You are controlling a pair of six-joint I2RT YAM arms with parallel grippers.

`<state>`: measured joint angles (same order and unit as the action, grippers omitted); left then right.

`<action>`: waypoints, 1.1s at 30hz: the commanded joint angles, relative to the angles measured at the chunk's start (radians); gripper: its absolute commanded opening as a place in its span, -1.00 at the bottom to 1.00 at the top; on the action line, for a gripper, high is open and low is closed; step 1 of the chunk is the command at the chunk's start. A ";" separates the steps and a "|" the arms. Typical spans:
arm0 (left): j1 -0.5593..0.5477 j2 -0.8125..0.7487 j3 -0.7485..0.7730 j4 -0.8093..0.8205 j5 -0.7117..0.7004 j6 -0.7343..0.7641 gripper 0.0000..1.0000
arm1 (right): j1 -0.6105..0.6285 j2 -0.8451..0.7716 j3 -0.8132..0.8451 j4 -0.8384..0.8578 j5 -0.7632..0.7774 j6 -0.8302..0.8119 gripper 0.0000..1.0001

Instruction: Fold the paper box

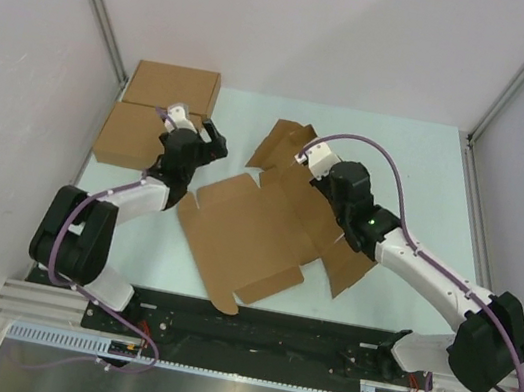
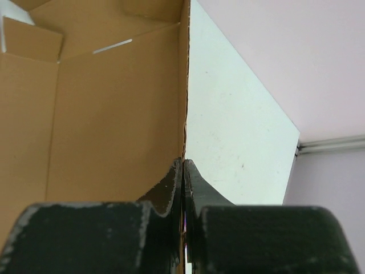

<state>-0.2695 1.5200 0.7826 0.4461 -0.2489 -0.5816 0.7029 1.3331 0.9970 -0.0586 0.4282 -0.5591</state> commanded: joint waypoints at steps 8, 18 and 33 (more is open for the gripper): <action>-0.197 0.017 -0.015 -0.432 -0.086 -0.113 0.79 | 0.047 -0.009 0.012 -0.026 -0.031 0.034 -1.00; -0.221 0.100 -0.124 -0.340 -0.033 -0.244 0.07 | 0.004 0.011 0.015 0.017 -0.016 0.129 -0.53; -0.223 0.218 -0.155 -0.287 0.023 -0.327 -0.27 | -0.356 0.185 0.175 0.019 -0.257 0.439 0.18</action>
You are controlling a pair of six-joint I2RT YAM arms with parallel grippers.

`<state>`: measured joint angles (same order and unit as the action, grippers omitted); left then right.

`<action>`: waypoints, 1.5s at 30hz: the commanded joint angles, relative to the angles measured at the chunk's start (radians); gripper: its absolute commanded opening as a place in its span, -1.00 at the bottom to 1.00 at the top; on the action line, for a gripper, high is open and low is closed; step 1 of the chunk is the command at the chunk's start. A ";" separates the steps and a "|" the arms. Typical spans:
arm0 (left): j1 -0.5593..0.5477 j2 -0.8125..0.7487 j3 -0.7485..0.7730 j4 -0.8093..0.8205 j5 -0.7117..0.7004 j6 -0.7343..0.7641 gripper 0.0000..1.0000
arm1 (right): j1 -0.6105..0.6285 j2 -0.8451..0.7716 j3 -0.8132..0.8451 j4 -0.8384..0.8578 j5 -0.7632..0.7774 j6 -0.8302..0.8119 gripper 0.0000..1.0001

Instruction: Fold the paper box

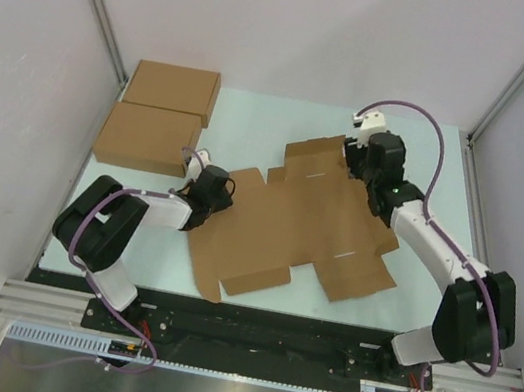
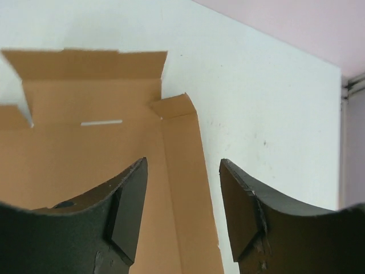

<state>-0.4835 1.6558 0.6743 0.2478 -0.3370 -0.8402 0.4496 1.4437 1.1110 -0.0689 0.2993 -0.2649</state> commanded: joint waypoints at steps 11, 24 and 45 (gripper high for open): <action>-0.018 0.093 -0.030 -0.097 0.104 -0.065 -0.29 | -0.537 0.352 0.087 0.096 -0.747 0.477 0.26; -0.023 0.090 -0.044 -0.087 0.096 -0.063 -0.32 | -0.496 0.541 0.136 0.029 -0.848 0.421 0.28; -0.035 -0.071 0.073 -0.197 -0.034 0.058 -0.02 | -0.349 0.368 0.222 -0.104 -0.524 0.268 -0.94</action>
<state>-0.4950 1.6699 0.7074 0.2348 -0.3378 -0.8452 0.0204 1.9762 1.2682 -0.1505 -0.4442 0.0875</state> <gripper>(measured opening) 0.436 0.053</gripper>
